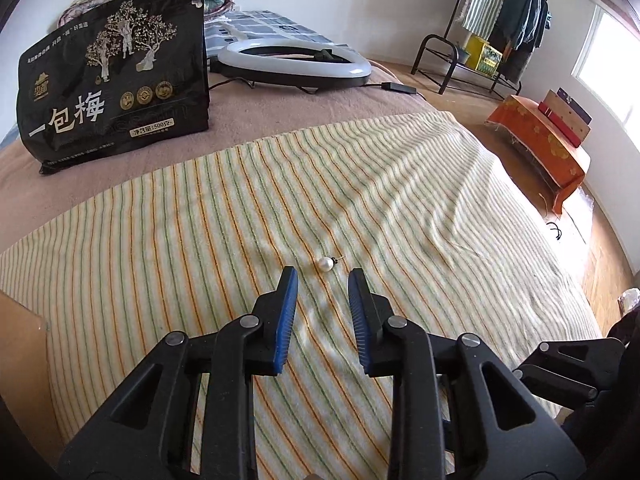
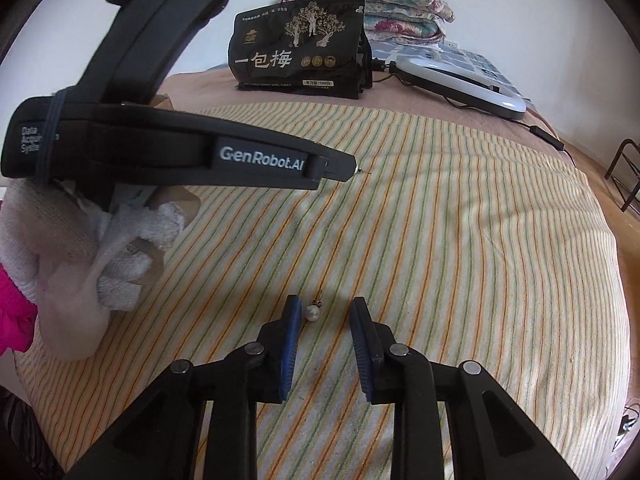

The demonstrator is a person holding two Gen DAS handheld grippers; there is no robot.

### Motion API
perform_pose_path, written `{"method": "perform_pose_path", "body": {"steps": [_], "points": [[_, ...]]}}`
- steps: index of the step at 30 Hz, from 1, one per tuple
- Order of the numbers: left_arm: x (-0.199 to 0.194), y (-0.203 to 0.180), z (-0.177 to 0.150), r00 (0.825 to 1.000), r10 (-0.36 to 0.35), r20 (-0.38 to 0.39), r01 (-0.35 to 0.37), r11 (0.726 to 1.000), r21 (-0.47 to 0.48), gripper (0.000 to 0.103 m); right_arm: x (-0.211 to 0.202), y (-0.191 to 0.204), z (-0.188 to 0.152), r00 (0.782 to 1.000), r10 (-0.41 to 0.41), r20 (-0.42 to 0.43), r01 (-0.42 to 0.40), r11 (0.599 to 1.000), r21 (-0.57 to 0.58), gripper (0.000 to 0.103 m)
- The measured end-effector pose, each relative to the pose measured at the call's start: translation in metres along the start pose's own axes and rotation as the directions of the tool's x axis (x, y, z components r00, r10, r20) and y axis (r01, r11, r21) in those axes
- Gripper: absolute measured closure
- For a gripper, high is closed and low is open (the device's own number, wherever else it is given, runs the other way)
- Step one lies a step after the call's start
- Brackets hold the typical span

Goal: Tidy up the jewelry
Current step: 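Grasp one pearl earring with the right tool while the left tool grasps the other, then carry both pearl earrings over the cardboard box with both tools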

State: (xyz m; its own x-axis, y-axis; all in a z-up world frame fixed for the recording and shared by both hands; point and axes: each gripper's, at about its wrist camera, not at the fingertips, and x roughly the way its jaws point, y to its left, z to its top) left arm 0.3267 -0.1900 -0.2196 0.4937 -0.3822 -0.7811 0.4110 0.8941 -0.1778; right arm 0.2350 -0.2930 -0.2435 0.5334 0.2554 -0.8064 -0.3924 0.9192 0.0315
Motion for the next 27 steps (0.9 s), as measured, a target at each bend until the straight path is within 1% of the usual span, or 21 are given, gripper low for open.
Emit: {"method": "perform_pose_path", "body": {"steps": [4, 6, 7, 8, 11, 12, 13, 17, 19, 27], "points": [[0.009, 0.0, 0.005, 1.0, -0.003, 0.002, 0.003, 1.0, -0.005, 0.077, 0.0, 0.0, -0.001, 1.0, 0.001, 0.006, -0.001, 1.0, 0.0, 0.079], [0.012, -0.002, 0.007, 1.0, 0.0, 0.002, 0.0, 1.0, 0.007, 0.078, 0.001, 0.0, -0.001, 1.0, -0.008, 0.008, 0.008, 1.0, -0.006, 0.081], [0.015, -0.004, 0.009, 1.0, 0.006, 0.001, -0.006, 1.0, 0.015, 0.083, 0.001, 0.0, 0.0, 1.0, -0.014, 0.008, 0.014, 1.0, -0.007, 0.085], [0.017, -0.004, 0.009, 1.0, 0.014, -0.001, -0.014, 1.0, 0.022, 0.085, 0.001, -0.001, -0.001, 1.0, -0.019, 0.007, 0.02, 1.0, -0.004, 0.088], [0.022, -0.004, 0.009, 1.0, 0.023, -0.006, -0.023, 0.999, 0.023, 0.089, 0.0, -0.003, -0.001, 0.999, -0.031, 0.006, 0.031, 1.0, 0.003, 0.094], [0.023, -0.004, 0.008, 1.0, 0.025, -0.006, -0.025, 0.999, 0.025, 0.093, 0.0, -0.003, -0.001, 0.999, -0.037, 0.006, 0.037, 0.999, 0.003, 0.095], [0.023, -0.004, 0.007, 1.0, 0.029, -0.006, -0.029, 0.999, 0.029, 0.093, 0.0, -0.004, 0.0, 0.999, -0.043, 0.005, 0.043, 0.999, 0.003, 0.097], [0.022, -0.006, 0.005, 0.999, 0.04, -0.003, -0.04, 0.998, 0.041, 0.094, -0.001, -0.01, -0.001, 0.999, -0.048, 0.006, 0.048, 0.999, 0.022, 0.097], [0.02, -0.006, 0.004, 0.999, 0.046, -0.002, -0.046, 0.998, 0.043, 0.097, -0.001, -0.013, -0.001, 0.999, -0.041, 0.007, 0.041, 0.998, 0.039, 0.097], [0.009, 0.003, -0.004, 0.999, 0.042, 0.001, -0.042, 0.999, 0.024, 0.097, -0.005, -0.019, -0.002, 0.999, -0.042, 0.014, 0.04, 0.996, 0.076, 0.097]]}}
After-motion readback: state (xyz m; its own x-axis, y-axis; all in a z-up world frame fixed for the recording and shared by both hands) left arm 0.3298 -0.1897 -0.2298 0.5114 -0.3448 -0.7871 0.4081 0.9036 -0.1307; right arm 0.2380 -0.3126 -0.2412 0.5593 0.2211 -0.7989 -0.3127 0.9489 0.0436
